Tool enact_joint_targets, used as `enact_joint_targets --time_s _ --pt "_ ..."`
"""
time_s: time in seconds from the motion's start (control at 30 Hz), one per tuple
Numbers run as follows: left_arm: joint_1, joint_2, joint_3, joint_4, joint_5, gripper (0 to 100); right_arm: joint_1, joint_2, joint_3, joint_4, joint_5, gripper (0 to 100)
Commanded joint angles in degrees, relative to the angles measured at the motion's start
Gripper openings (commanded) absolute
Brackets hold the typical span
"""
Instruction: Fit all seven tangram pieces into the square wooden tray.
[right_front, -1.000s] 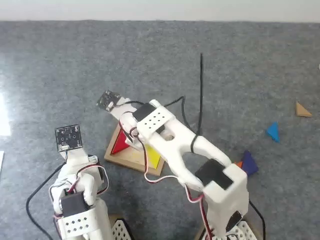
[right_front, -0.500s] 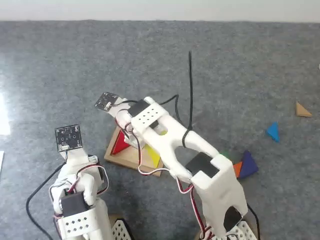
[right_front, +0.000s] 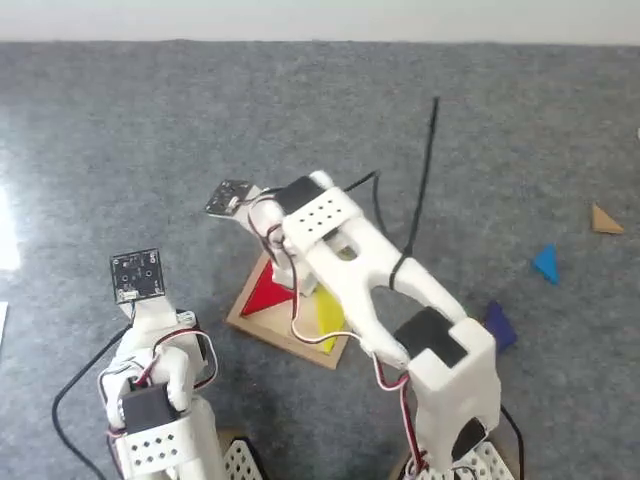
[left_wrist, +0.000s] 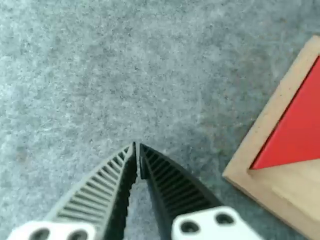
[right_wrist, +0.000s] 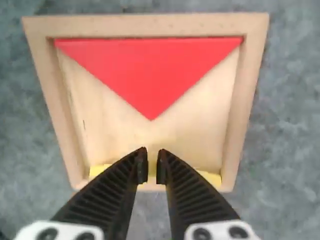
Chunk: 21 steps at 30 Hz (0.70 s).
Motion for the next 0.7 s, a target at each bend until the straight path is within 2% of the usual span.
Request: enact_joint_targets --time_s 0.0,0.17,0.6,0.67 --pt "0.0 -1.0 -0.4 0.4 -0.3 1 1.6 -5.1 -1.8 5.1 2.5 4.0" --pt "-0.1 -1.0 -0.4 0.4 -0.3 1 2.0 -6.1 -0.6 9.0 2.7 4.1" --pt "-0.2 -1.0 -0.4 0.4 -0.3 1 6.9 -7.7 2.4 4.0 2.9 4.5" --pt "-0.1 -1.0 -0.4 0.4 -0.3 1 6.8 -8.8 2.4 2.1 1.1 4.5"
